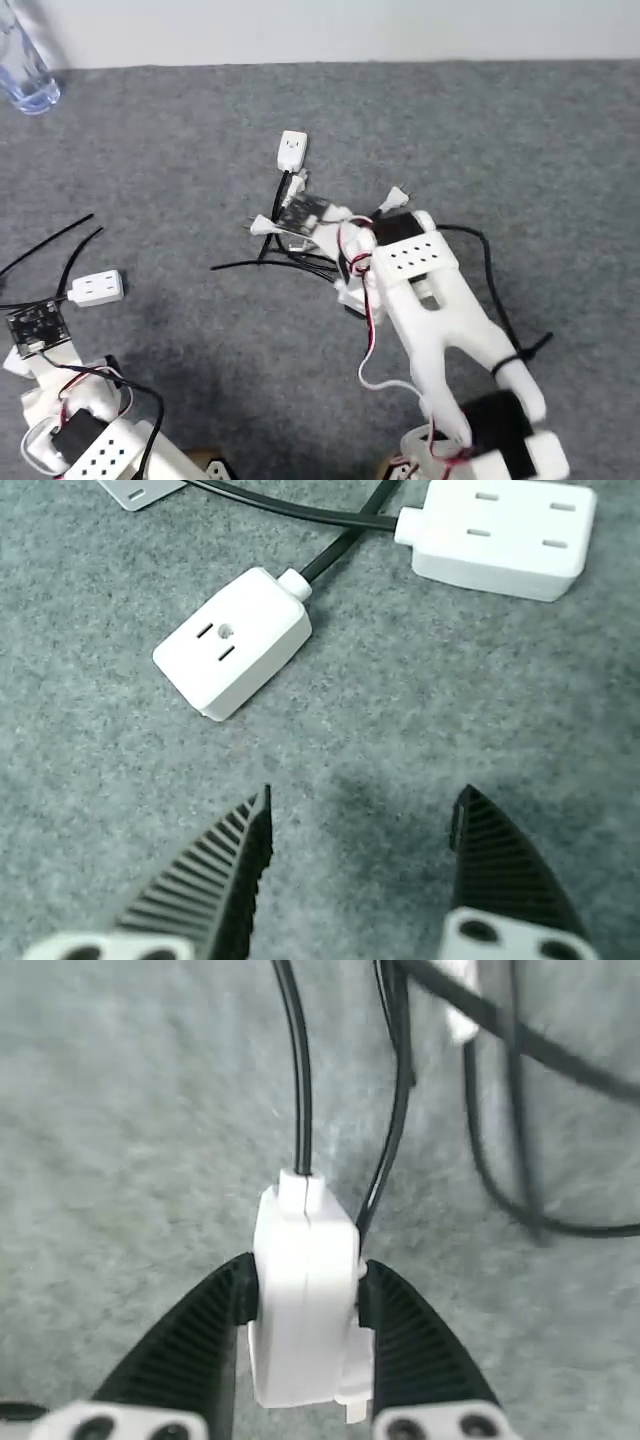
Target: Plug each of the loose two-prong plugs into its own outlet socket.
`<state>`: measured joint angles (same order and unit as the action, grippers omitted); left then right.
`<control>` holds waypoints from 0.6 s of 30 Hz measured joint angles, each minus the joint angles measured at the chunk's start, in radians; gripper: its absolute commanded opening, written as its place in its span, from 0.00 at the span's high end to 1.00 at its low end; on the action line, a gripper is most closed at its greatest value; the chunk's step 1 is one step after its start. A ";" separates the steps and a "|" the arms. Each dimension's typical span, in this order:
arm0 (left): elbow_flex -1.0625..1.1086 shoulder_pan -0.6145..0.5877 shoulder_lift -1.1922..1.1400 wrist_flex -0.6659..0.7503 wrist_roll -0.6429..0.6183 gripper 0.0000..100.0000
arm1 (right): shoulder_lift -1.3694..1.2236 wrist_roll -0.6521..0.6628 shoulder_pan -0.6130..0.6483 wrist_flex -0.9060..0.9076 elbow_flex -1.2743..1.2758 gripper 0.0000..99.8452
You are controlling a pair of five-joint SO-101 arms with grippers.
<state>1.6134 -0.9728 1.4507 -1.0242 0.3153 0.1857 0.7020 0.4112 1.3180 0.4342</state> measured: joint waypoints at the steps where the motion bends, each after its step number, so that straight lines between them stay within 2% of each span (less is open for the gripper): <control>1: 0.000 0.000 0.000 0.000 0.000 0.72 | 0.015 0.000 0.012 0.032 -0.028 0.99; 6: 0.000 0.000 0.000 0.000 0.000 0.72 | 0.037 0.000 0.011 0.117 -0.101 0.99; 13: 0.000 0.000 0.000 0.000 0.000 0.72 | 0.037 0.000 -0.094 0.123 -0.104 0.99; 18: 0.000 0.000 0.000 0.000 0.000 0.72 | 0.009 0.014 -0.123 0.103 -0.041 0.99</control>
<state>1.6134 -0.9728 1.4507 -1.0242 0.3153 0.1949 0.7158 0.2885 1.4208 0.3928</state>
